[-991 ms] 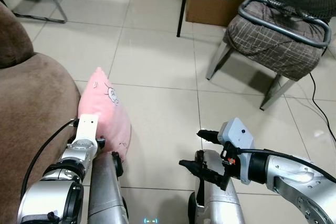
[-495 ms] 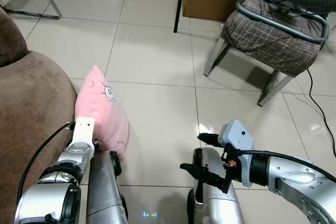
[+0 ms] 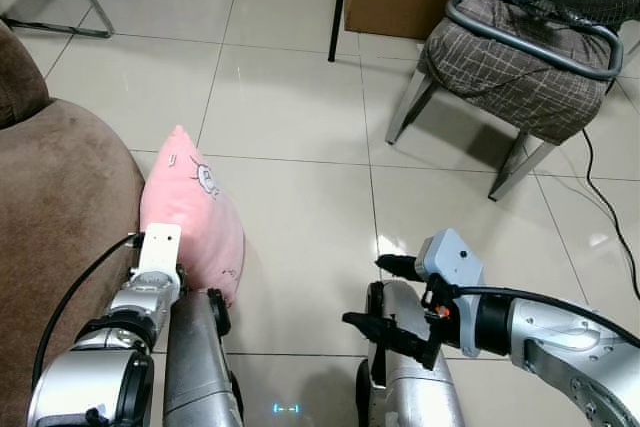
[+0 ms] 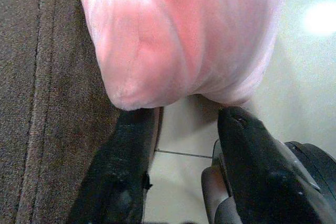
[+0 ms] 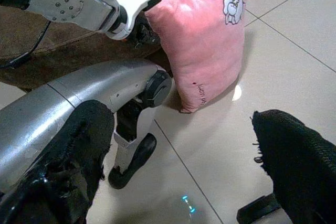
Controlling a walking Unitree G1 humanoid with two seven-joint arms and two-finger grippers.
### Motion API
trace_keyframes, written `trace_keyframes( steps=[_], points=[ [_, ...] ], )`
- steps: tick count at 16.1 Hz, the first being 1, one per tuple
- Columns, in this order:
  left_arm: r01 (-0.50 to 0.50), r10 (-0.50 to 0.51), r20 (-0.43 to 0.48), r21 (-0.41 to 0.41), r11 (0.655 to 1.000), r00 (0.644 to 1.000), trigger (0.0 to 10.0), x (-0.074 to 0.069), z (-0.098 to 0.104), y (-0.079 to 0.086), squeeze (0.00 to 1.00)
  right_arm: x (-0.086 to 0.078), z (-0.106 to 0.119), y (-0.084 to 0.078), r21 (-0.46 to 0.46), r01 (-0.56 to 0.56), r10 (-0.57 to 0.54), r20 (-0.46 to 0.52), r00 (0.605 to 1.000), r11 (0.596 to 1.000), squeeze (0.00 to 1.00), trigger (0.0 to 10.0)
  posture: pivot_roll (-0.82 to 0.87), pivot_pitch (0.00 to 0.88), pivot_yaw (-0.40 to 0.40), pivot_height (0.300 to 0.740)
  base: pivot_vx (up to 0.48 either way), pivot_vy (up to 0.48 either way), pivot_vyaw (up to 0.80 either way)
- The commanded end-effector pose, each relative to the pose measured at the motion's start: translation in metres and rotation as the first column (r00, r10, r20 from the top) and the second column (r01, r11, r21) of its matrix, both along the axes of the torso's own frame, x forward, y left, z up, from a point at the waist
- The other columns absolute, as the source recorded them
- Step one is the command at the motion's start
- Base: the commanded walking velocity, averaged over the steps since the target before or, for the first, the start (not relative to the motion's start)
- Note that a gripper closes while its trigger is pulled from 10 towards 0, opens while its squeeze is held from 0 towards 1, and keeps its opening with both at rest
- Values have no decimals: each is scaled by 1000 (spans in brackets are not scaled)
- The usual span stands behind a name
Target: Move the pillow to the sofa from floor
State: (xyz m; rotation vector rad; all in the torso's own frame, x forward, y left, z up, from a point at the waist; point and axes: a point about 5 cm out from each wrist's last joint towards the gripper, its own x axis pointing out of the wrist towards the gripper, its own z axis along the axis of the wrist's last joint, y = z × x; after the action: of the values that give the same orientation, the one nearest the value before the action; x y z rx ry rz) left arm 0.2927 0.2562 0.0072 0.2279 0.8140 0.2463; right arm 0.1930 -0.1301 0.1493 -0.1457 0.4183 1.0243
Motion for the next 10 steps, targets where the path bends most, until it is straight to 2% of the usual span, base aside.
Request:
trace_keyframes(
  steps=[1, 10],
  points=[
    [10, -10, -9, -5, 1000, 1000, 0, -2, -2, -1, 0, -4, 1, 1, -10, -15, 15, -1, 1000, 1000, 0, 10000, -187, 168, -84, 520, 0, 0, 0],
    [14, -13, 2, -29, 999, 1000, 0, -1, -2, -2, 0, -2, -1, 0, -16, -15, 15, 4, 1000, 1000, 0, 10000, -184, 154, -83, 520, 0, 0, 0]
  ],
)
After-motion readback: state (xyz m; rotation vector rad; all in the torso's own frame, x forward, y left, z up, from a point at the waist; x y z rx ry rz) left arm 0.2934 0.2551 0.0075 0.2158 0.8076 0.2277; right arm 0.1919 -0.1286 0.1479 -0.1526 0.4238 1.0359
